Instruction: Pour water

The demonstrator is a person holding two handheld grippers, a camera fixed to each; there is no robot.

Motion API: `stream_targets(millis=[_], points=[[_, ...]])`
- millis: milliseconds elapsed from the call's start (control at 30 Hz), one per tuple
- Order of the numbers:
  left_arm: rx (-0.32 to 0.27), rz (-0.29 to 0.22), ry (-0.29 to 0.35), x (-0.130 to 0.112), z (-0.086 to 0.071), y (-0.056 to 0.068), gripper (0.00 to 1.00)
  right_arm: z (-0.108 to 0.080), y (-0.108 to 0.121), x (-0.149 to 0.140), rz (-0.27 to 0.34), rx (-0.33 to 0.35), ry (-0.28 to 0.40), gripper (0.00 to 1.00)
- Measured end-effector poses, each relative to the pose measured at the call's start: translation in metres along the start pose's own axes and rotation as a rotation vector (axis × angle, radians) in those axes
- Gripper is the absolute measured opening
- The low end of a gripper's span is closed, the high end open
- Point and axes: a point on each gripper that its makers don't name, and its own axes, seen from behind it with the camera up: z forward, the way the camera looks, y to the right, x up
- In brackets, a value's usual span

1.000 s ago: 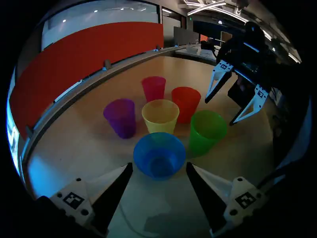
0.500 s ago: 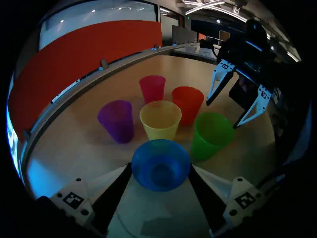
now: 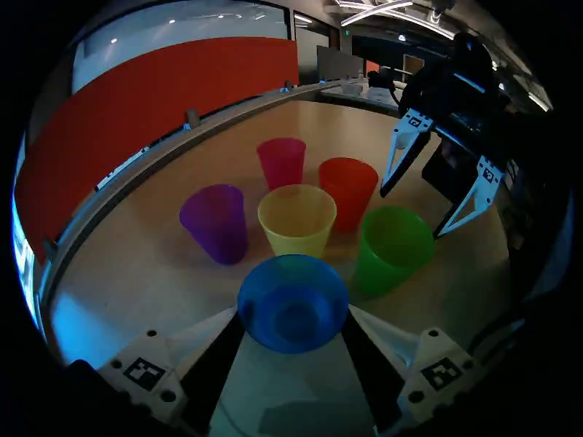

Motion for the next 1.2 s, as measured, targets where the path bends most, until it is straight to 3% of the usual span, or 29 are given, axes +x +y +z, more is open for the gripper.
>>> stream_targets(millis=[400, 1200], points=[[0.015, 0.009, 0.006, -0.002, -0.009, -0.002, 0.85, 0.015, -0.006, 0.004, -0.011, 0.016, 0.005, 0.99], [0.058, -0.027, 0.049, -0.002, -0.041, -0.011, 0.85, 0.047, -0.013, 0.021, -0.029, 0.034, 0.024, 0.99]])
